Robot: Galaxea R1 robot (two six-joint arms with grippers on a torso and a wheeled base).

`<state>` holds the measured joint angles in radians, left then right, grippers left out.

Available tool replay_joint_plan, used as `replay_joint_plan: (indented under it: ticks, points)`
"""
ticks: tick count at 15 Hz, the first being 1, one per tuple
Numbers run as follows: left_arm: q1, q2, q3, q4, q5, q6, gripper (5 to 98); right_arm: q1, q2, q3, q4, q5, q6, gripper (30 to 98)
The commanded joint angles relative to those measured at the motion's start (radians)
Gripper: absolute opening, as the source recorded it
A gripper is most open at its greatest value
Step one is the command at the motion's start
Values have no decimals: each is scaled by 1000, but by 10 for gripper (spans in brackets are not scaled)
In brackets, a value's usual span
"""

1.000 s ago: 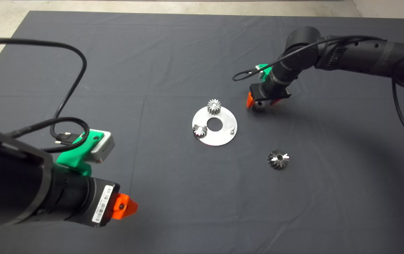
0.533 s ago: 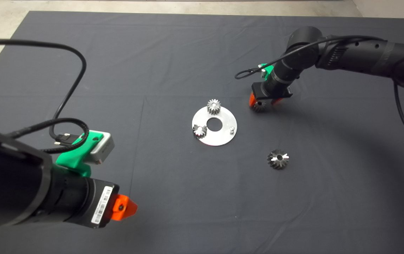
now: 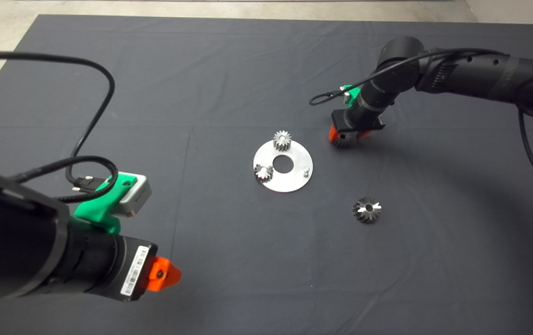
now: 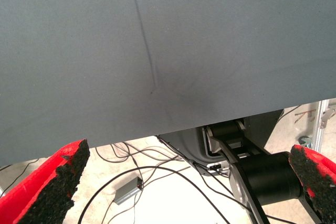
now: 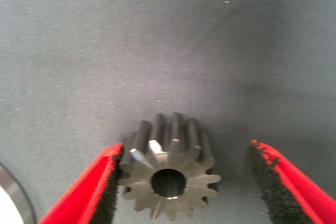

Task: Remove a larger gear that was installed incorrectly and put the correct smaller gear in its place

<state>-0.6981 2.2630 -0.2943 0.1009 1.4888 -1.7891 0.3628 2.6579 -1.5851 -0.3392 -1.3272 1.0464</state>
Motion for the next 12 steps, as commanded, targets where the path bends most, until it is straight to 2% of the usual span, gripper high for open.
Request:
replay_joint_plan:
  ticks: [1,3,5,8,9,12]
  points:
    - [-10,-1,18,-16,1,-3,977,24,8,7,28,-1,6,611]
    - [-11,-1,18,-16,1,-3,977,24,12,8,29,-1,6,607]
    - [-9,-1,18,-16,1,-3,977,24,23,13,31,-1,6,558]
    - [-9,-1,18,-16,1,-3,977,24,26,12,42,-1,4,551]
    - [-11,-1,18,-16,2,-2,977,24,26,10,42,-3,4,513]
    - [-9,-1,18,-16,1,-3,977,21,26,8,43,-3,0,507]
